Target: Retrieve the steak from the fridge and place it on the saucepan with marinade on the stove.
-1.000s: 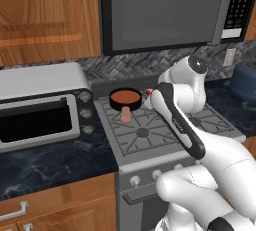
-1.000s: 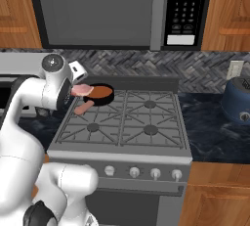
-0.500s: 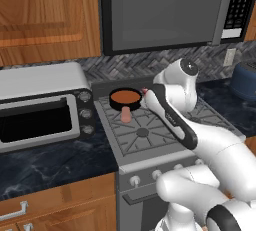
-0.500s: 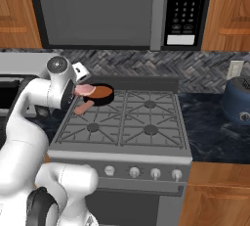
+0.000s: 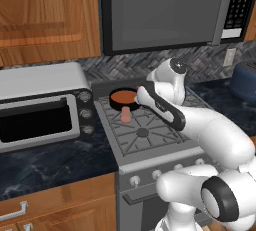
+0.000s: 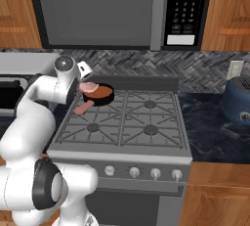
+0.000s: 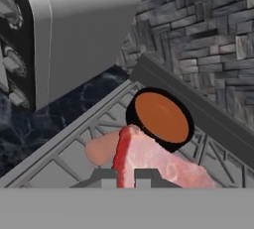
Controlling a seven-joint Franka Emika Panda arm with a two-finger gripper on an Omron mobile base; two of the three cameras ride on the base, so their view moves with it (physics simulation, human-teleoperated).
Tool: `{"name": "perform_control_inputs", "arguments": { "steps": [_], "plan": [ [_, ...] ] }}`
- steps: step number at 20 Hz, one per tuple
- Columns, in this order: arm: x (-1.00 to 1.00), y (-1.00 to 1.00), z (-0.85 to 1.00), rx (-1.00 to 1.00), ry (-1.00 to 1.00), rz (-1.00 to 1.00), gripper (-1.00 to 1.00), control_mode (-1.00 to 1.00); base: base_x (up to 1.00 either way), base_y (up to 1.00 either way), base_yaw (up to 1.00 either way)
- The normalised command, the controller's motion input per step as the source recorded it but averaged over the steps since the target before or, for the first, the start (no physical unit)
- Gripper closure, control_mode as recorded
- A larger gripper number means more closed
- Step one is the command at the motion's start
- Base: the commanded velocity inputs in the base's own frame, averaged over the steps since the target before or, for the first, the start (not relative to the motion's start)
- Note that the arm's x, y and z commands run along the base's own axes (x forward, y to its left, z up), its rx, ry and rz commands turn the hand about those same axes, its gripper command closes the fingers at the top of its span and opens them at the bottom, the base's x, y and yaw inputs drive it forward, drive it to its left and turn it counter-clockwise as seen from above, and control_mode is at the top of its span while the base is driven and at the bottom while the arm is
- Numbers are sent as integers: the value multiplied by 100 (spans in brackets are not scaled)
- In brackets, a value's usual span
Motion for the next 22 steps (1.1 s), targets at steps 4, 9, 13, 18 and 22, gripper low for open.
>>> {"name": "perform_control_inputs", "arguments": {
  "steps": [4,9,13,18,22],
  "plan": [
    [49,8,-28,0,0,0,100,-100,0,0,0],
    [55,7,-19,0,0,0,100,-100,0,0,0],
    [57,8,-17,0,0,0,100,-100,0,0,0],
    [48,8,-19,0,0,0,100,-100,0,0,0],
    [41,8,-25,0,0,0,100,-100,0,0,0]
  ]
}}
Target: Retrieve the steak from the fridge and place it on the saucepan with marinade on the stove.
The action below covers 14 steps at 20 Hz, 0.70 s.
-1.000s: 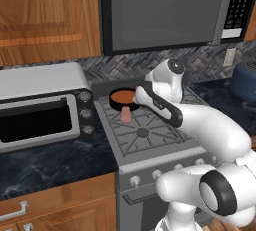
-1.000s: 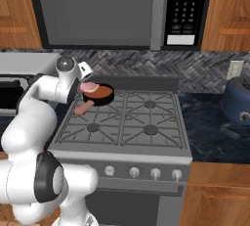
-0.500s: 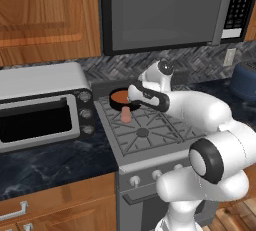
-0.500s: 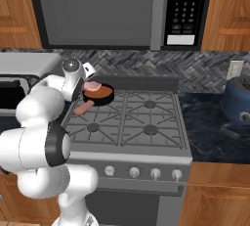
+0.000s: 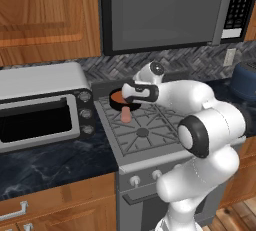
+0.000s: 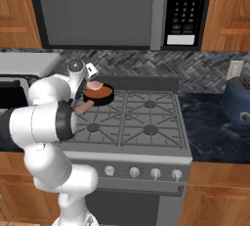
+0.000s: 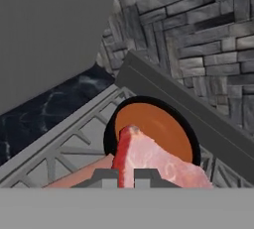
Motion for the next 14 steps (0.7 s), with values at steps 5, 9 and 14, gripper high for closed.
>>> {"name": "perform_control_inputs", "arguments": {
  "steps": [5,9,14],
  "plan": [
    [43,9,-30,-1,0,0,100,-100,0,0,0],
    [43,2,-22,0,0,0,100,-100,0,0,0],
    [43,0,-19,0,0,0,100,-100,0,0,0]
  ]
}}
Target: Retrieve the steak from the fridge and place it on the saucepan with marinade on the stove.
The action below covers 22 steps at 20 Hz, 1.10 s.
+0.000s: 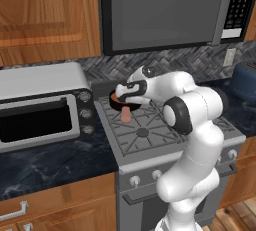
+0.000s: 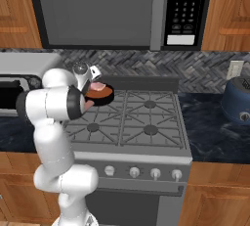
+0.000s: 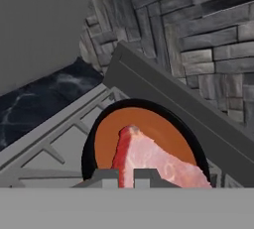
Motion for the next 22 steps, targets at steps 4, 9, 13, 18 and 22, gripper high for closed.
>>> {"name": "perform_control_inputs", "arguments": {
  "steps": [4,9,13,18,22],
  "plan": [
    [41,0,-22,0,0,0,100,-100,0,0,0],
    [44,0,-24,0,0,0,100,-100,0,0,0],
    [39,0,-23,0,0,0,100,-100,0,0,0],
    [43,1,-23,0,0,0,100,-100,0,0,0],
    [41,4,-21,0,0,0,100,-100,0,0,0]
  ]
}}
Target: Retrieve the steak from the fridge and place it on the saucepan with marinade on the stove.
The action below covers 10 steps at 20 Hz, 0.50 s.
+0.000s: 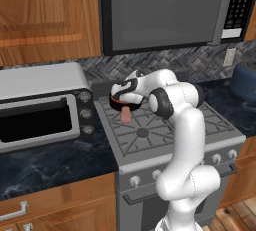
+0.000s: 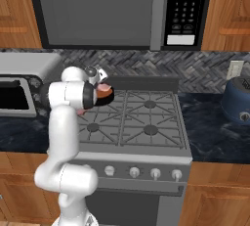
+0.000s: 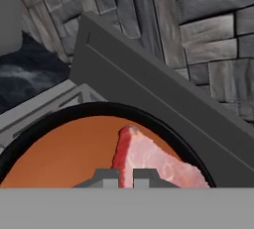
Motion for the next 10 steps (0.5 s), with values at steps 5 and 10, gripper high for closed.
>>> {"name": "perform_control_inputs", "arguments": {
  "steps": [5,10],
  "plan": [
    [24,5,-18,0,3,0,100,-100,0,0,0],
    [29,14,-17,0,0,0,100,-100,0,0,0]
  ]
}}
